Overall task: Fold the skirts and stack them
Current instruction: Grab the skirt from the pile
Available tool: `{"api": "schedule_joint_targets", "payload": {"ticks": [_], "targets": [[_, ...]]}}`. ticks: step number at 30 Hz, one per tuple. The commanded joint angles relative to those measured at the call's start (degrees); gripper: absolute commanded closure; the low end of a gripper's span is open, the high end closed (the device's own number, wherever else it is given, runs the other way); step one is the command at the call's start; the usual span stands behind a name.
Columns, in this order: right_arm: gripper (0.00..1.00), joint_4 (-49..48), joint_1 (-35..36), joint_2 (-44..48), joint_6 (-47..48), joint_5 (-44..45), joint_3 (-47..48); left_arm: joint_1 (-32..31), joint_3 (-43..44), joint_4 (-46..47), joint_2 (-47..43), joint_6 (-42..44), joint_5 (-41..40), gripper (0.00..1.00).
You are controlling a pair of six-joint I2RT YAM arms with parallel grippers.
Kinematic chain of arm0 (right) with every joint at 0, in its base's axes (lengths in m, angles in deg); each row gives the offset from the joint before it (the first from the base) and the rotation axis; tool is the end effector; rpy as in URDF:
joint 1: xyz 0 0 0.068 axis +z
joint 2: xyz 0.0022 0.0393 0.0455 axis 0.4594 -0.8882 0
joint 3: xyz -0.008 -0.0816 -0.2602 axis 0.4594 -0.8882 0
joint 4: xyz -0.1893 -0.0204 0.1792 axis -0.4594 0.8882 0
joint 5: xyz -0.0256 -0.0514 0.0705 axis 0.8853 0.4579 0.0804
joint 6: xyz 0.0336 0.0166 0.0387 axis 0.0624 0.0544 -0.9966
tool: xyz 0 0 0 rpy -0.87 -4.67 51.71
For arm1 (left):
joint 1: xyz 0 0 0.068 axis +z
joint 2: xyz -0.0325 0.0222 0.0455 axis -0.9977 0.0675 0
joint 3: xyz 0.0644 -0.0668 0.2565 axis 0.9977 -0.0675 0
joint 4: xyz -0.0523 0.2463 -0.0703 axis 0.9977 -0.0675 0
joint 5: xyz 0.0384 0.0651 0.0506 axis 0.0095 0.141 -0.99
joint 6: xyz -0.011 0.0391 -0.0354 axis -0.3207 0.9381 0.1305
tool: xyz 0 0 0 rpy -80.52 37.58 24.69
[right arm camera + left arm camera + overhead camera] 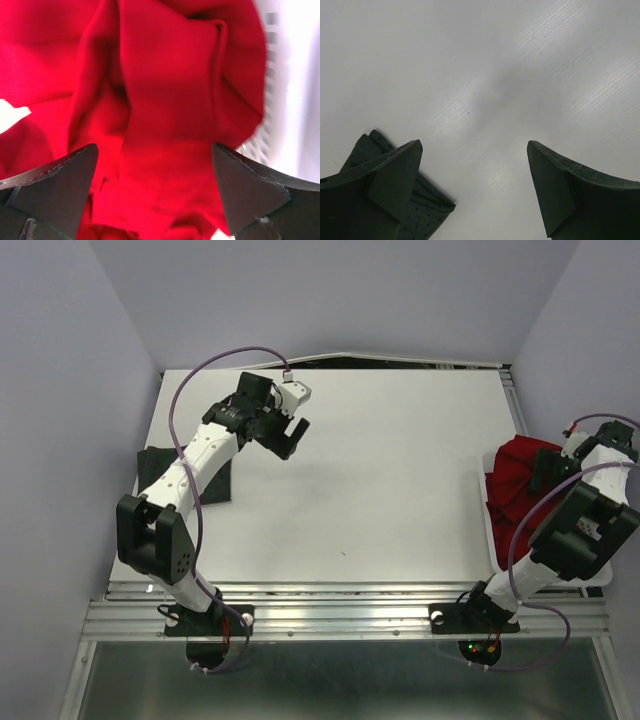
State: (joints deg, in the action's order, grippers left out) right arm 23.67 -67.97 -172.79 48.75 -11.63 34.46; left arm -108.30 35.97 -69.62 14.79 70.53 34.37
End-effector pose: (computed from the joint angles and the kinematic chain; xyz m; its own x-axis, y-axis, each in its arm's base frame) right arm 0.2512 -0.2068 0.2608 -0.8808 0.2190 -0.4197 0.2440 0.9698 -0.0062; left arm 0.3302 -0.1424 0.3290 -0.3675 0.5392 -0.7577 0.6987 0.6978 0.1577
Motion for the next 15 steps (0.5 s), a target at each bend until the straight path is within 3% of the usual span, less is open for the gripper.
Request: {"api": "schedule_joint_targets", "payload": {"ticks": [1, 10, 11, 12, 14, 15], "targets": [[0.00, -5.2, -0.8, -2.6, 0.1, -1.0, -2.4, -0.4, 1.6, -0.4, -1.6, -1.1, -0.1, 0.02], [0.04, -7.0, -0.8, -5.0, -0.7, -2.6, -8.6, -0.4, 0.3, 0.3, -2.3, -1.1, -2.3, 0.02], [0.08, -6.9, -0.8, -5.1, -0.7, -2.9, -9.0, -0.4, 0.3, 0.3, -2.3, -1.1, -2.4, 0.02], [0.23, -6.7, -0.8, -4.4, -1.0, -3.1, -9.4, -0.4, 0.3, 0.4, -2.2, -1.2, -2.6, 0.02], [0.39, -6.3, -0.8, -2.5, -1.0, -3.7, -8.9, -0.4, 0.1, 0.4, -2.3, -1.3, -2.7, 0.02], [0.52, -5.4, -0.8, -1.3, -0.9, -4.0, -7.4, -0.4, -0.2, 0.5, -2.7, -1.3, -2.3, 0.02]]}}
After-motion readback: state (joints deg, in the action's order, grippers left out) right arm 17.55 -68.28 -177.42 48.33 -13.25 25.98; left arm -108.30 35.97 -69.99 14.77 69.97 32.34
